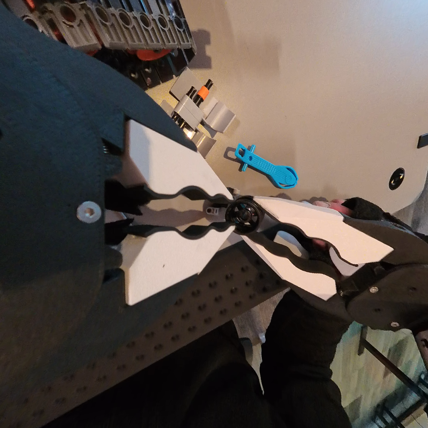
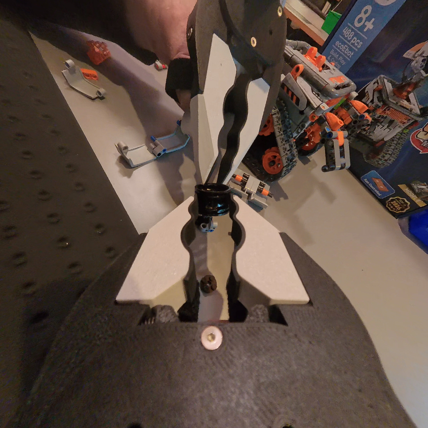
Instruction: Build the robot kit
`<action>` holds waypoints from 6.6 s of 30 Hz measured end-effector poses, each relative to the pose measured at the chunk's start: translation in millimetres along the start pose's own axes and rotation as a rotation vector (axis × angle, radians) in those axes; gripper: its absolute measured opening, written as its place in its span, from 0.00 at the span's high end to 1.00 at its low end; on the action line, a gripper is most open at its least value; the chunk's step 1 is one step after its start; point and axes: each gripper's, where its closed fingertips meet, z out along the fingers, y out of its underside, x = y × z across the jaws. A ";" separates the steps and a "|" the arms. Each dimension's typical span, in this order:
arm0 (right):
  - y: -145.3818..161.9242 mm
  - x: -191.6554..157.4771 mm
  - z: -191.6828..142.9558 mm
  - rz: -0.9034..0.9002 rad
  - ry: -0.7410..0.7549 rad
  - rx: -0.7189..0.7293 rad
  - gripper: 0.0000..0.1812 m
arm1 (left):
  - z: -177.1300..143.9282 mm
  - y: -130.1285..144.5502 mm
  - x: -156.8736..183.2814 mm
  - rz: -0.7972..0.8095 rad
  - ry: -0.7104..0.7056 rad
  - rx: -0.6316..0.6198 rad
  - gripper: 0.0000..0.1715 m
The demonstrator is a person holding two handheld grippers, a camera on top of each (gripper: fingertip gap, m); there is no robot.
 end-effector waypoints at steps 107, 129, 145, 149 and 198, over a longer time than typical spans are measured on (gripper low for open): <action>18.4 -3.0 16.9 0.210 -0.249 -0.131 0.82 | 11.3 5.9 -24.4 0.134 -0.308 -0.161 0.99; 28.6 -9.1 4.6 0.115 -0.255 -0.217 0.85 | 17.0 1.5 -16.0 0.308 -0.390 -0.253 1.00; 36.4 -11.8 6.8 0.054 -0.259 -0.379 0.85 | 21.5 6.7 -19.0 0.366 -0.460 -0.290 1.00; 36.2 -12.0 7.3 0.072 -0.251 -0.346 0.85 | 22.1 6.5 -19.2 0.354 -0.456 -0.283 1.00; -77.7 46.8 -59.8 0.444 -0.153 0.411 0.72 | -42.8 -82.6 5.3 0.631 -0.615 0.091 0.81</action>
